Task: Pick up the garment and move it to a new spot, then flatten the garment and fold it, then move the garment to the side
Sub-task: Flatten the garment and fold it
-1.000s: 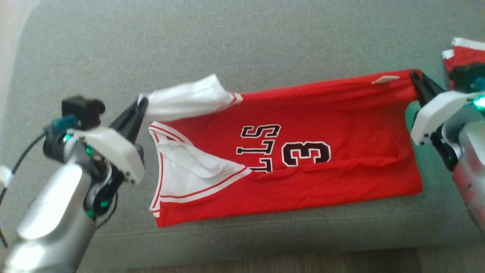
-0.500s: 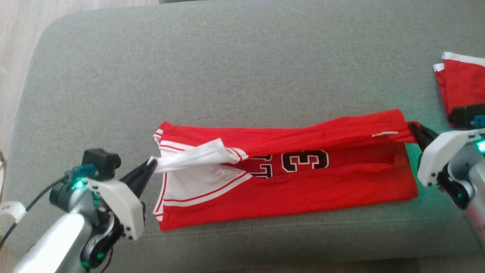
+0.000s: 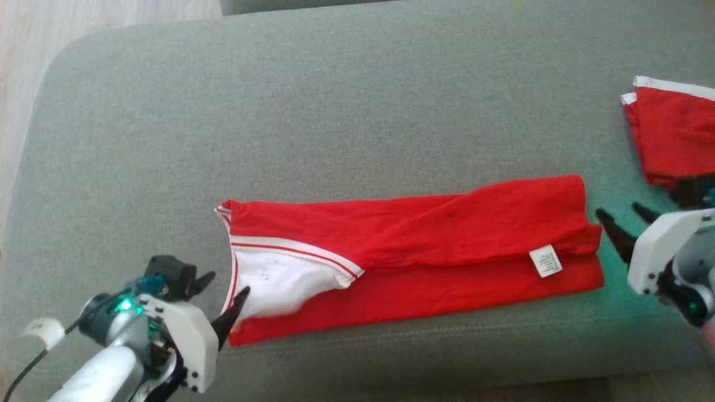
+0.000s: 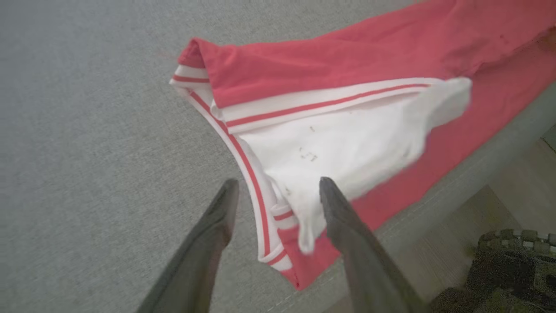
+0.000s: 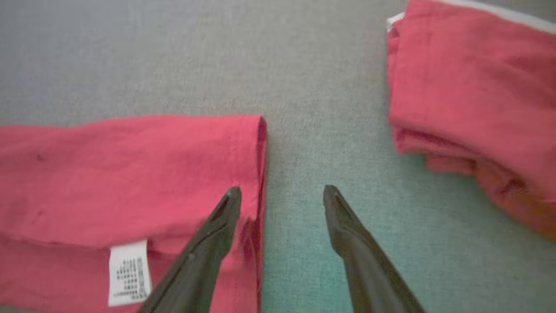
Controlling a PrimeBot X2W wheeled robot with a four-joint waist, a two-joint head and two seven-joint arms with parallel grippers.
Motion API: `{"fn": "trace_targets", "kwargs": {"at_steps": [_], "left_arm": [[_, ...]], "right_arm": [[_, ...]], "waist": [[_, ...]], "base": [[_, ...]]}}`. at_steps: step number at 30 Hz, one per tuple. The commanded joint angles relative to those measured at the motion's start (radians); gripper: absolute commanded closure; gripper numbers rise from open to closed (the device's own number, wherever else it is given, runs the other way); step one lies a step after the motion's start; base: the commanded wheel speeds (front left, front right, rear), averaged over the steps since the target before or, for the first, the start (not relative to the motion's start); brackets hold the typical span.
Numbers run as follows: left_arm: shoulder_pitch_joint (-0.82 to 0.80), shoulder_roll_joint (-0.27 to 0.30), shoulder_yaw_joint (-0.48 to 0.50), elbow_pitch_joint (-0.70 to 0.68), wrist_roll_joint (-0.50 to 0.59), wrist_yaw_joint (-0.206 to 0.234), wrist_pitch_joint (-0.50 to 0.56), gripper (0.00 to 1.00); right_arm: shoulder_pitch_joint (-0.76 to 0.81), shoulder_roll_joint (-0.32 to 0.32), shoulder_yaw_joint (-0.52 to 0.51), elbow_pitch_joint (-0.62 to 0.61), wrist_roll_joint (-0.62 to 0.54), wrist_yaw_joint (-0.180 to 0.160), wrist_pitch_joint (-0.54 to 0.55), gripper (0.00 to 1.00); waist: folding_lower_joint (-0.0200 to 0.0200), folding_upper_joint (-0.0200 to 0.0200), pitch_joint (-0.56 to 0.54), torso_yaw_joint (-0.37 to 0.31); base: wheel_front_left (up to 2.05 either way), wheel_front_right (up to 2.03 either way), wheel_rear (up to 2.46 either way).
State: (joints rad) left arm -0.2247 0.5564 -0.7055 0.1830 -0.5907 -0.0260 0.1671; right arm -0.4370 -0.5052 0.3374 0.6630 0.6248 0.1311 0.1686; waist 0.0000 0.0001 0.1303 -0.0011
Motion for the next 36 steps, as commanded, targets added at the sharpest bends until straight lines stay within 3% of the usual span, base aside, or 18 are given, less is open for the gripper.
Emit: {"fn": "trace_targets", "kwargs": {"at_steps": [1,9,15,21,26,32,36], "left_arm": [[-0.032,0.042,0.052,-0.022,0.001,0.014,-0.014,0.0],[-0.022,-0.016,0.175,-0.033,-0.052,0.105,-0.2,0.0],[0.018,-0.109,0.287,-0.059,-0.114,0.176,-0.379,0.0],[0.108,-0.242,0.434,-0.096,-0.108,0.231,-0.428,0.0],[0.207,-0.383,0.561,-0.121,0.007,0.183,-0.428,0.0],[0.257,-0.454,0.601,-0.065,0.173,0.091,-0.429,0.0],[0.253,-0.475,0.631,-0.053,0.205,0.059,-0.429,0.0]], "right_arm": [[0.002,-0.012,-0.025,-0.037,-0.02,0.0,-0.01,0.0],[0.059,0.083,-0.189,-0.195,-0.099,0.0,-0.114,0.0],[0.127,0.203,-0.277,-0.358,-0.175,0.0,-0.251,0.0],[0.229,0.312,-0.315,-0.473,-0.291,0.0,-0.34,0.0],[0.301,0.391,-0.343,-0.509,-0.375,0.0,-0.373,0.0],[0.345,0.439,-0.367,-0.497,-0.429,0.0,-0.392,0.0],[0.342,0.444,-0.369,-0.491,-0.44,0.0,-0.393,0.0]], "waist": [[0.0,-0.0001,-0.007,-0.002],[0.0,-0.0001,-0.063,-0.004],[0.0,-0.0001,-0.107,-0.01],[0.0,-0.0001,-0.132,-0.02],[0.0,-0.0001,-0.129,-0.023],[0.0,-0.0001,-0.125,-0.022],[0.0,-0.0001,-0.124,-0.02]], "base": [[0.0,0.0,0.0],[0.0,0.0,0.0],[0.0,0.0,0.0],[0.0,0.0,0.0],[0.0,0.0,0.0],[0.0,0.0,0.0],[0.0,0.0,0.0]]}}
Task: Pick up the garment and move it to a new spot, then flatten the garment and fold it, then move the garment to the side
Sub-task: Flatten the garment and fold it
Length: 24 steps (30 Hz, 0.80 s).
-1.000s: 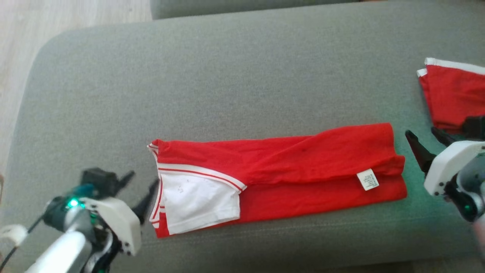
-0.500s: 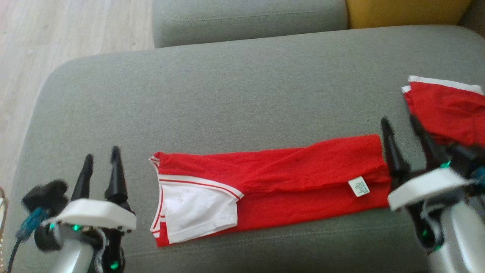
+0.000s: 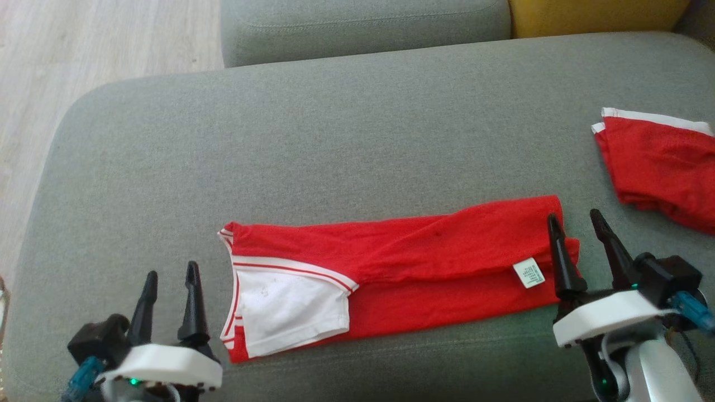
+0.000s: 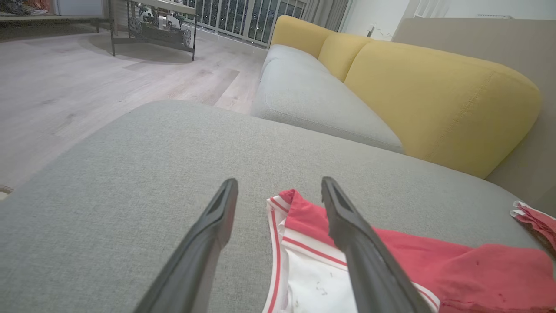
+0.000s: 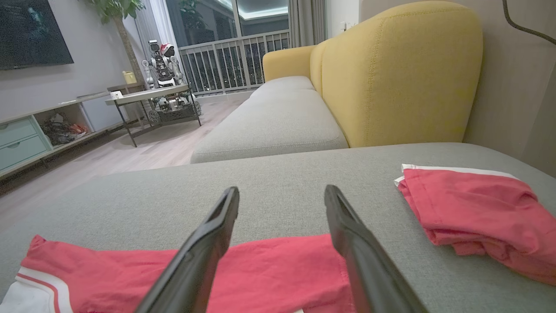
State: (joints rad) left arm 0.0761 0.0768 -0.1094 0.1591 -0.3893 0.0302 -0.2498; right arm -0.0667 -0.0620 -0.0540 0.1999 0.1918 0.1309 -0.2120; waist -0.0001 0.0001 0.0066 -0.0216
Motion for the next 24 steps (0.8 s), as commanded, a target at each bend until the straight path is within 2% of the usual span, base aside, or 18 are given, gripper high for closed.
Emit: {"fn": "trace_targets", "kwargs": {"at_steps": [1,6,10,12,24], "left_arm": [[-0.051,0.0,0.044,-0.026,0.012,-0.007,-0.012,0.0],[-0.071,-0.015,0.073,-0.016,0.047,-0.047,-0.012,0.0],[-0.087,-0.021,0.076,-0.006,0.065,-0.069,-0.012,0.0],[-0.097,-0.023,0.075,0.003,0.072,-0.076,-0.012,0.0],[-0.151,-0.026,0.074,0.016,0.085,-0.092,-0.012,0.0]], "right_arm": [[-0.032,0.002,0.02,-0.028,-0.009,0.0,-0.011,0.0],[-0.063,0.007,-0.034,0.014,-0.01,0.0,0.029,0.0],[-0.119,0.01,-0.087,0.106,0.011,0.0,0.103,0.0],[-0.155,0.011,-0.11,0.166,0.041,0.0,0.131,0.0],[-0.314,0.011,-0.202,0.461,-0.039,0.0,0.204,0.0]], "waist": [[0.0001,-0.0001,0.001,0.0],[0.0001,-0.0001,0.027,0.002],[0.0001,-0.0001,0.061,0.005],[0.0001,-0.0001,0.079,0.008],[0.0001,-0.0001,0.135,0.038]], "base": [[0.0,0.0,0.0],[0.0,0.0,0.0],[0.0,0.0,0.0],[0.0,0.0,0.0],[0.0,0.0,0.0]]}}
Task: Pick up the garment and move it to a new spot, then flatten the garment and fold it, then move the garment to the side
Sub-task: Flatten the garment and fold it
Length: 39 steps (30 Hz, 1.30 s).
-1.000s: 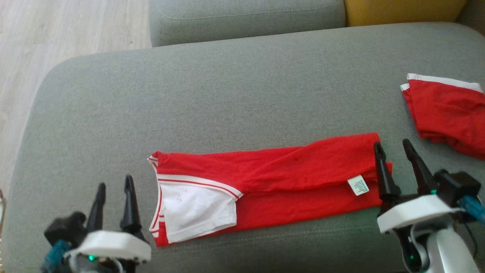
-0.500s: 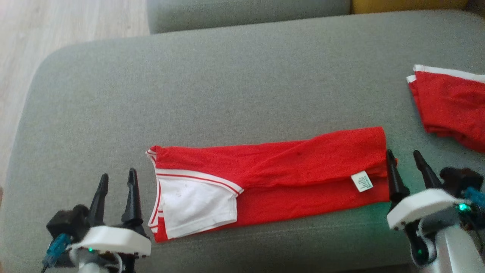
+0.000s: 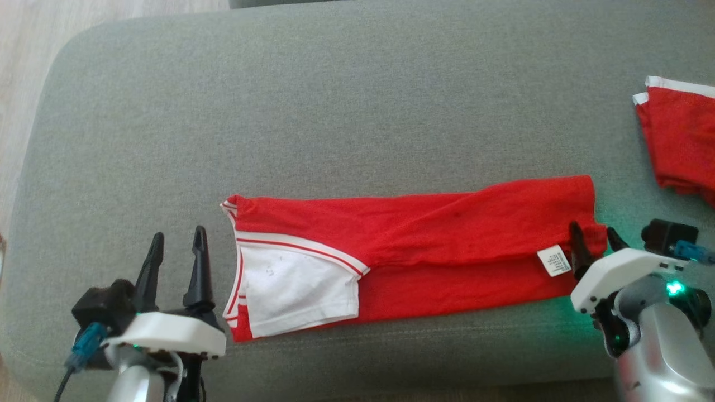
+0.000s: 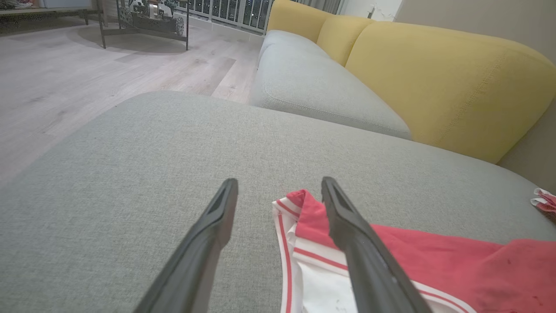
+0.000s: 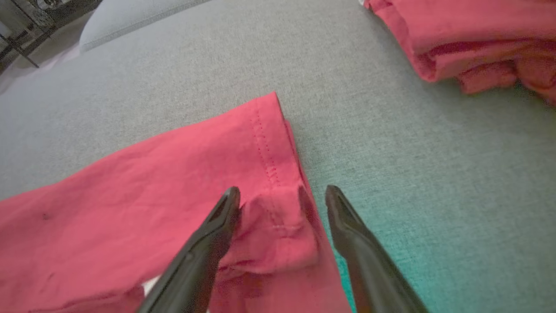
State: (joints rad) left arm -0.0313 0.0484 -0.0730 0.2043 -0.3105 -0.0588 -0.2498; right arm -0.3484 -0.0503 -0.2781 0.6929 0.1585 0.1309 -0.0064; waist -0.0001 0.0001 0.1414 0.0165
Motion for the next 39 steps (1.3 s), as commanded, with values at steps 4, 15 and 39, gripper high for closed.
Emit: {"fn": "trace_targets", "kwargs": {"at_steps": [4,15,39], "left_arm": [[-0.051,0.002,0.053,-0.03,0.017,-0.007,-0.012,0.0],[-0.087,0.002,0.083,-0.034,0.03,-0.017,-0.012,0.0],[-0.076,0.002,0.09,-0.022,0.003,-0.003,-0.012,0.0]], "right_arm": [[-0.065,-0.002,0.006,0.026,-0.034,0.0,0.0,0.0],[-0.131,-0.004,0.019,0.132,-0.055,0.0,-0.002,0.94],[-0.208,-0.176,-0.033,0.179,-0.178,0.0,-0.009,1.0]], "waist": [[0.0001,-0.0001,0.011,0.001],[0.0001,-0.0001,0.041,-0.004],[0.0001,-0.0001,-0.015,-0.002]], "base": [[0.0,0.0,0.0],[0.0,0.0,0.0],[0.0,0.0,0.0]]}}
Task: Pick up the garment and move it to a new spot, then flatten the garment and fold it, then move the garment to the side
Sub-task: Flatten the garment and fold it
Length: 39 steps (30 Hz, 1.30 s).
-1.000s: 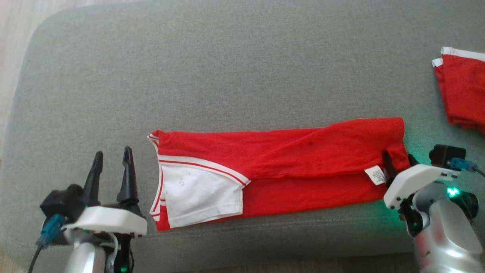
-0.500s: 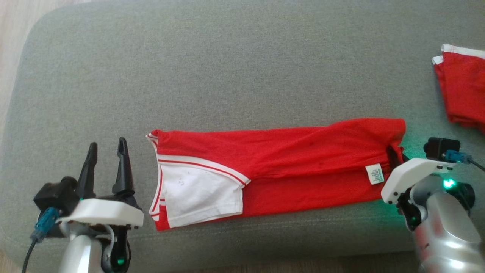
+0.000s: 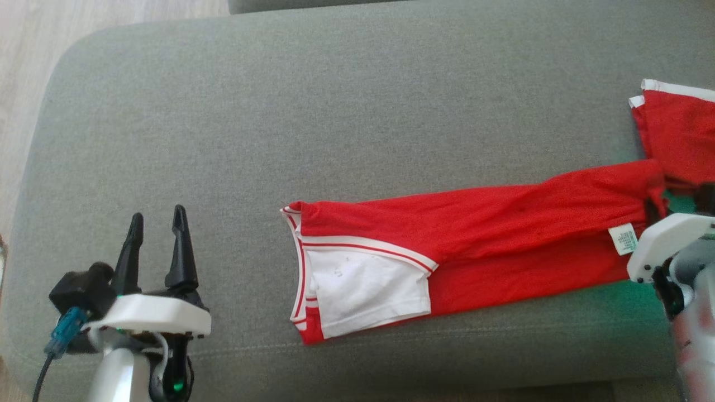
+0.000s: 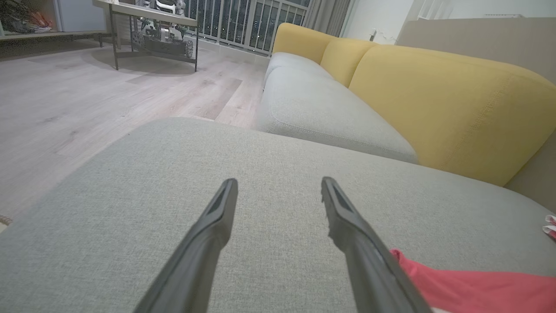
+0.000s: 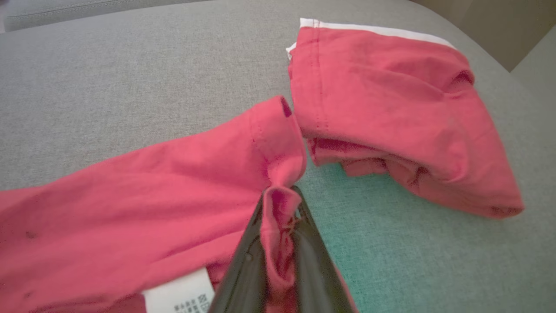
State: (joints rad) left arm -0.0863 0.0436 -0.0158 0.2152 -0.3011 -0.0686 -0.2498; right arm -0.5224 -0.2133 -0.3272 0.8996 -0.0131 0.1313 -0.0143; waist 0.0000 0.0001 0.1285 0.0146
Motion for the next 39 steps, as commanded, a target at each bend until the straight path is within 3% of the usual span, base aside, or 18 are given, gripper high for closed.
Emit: {"fn": "trace_targets", "kwargs": {"at_steps": [1,12,21,26,32,39], "left_arm": [[-0.019,0.007,0.032,-0.034,-0.01,0.009,-0.012,0.0],[0.031,0.007,0.016,-0.031,-0.043,0.035,-0.012,0.0],[0.07,0.007,-0.007,-0.04,-0.065,0.057,-0.012,0.0],[0.078,0.007,-0.014,-0.044,-0.071,0.063,-0.012,0.0],[0.083,0.007,-0.018,-0.04,-0.073,0.062,-0.012,0.0],[0.08,0.007,-0.024,-0.028,-0.076,0.059,-0.012,0.0]], "right_arm": [[-0.035,-0.006,0.02,-0.03,-0.01,-0.001,0.004,1.0],[-0.004,0.068,0.174,-0.139,0.105,-0.001,0.121,1.0],[0.08,0.141,0.316,-0.399,0.33,-0.001,0.331,1.0],[0.123,0.159,0.344,-0.523,0.431,-0.001,0.421,1.0],[0.171,0.163,0.414,-0.603,0.704,-0.001,0.462,1.0],[0.182,0.163,0.581,-0.531,0.993,-0.001,0.385,1.0]], "waist": [[0.0,-0.0001,-0.006,-0.001],[0.0,-0.0001,-0.089,-0.025],[0.0,-0.0001,-0.151,-0.036],[0.0,-0.0001,-0.159,-0.03],[0.0,-0.0001,-0.154,-0.004],[0.0,-0.0001,-0.139,0.039]], "base": [[0.0,0.0,0.0],[0.0,0.0,0.0],[0.0,0.0,0.0],[0.0,0.0,0.0],[0.0,0.0,0.0],[0.0,0.0,0.0]]}}
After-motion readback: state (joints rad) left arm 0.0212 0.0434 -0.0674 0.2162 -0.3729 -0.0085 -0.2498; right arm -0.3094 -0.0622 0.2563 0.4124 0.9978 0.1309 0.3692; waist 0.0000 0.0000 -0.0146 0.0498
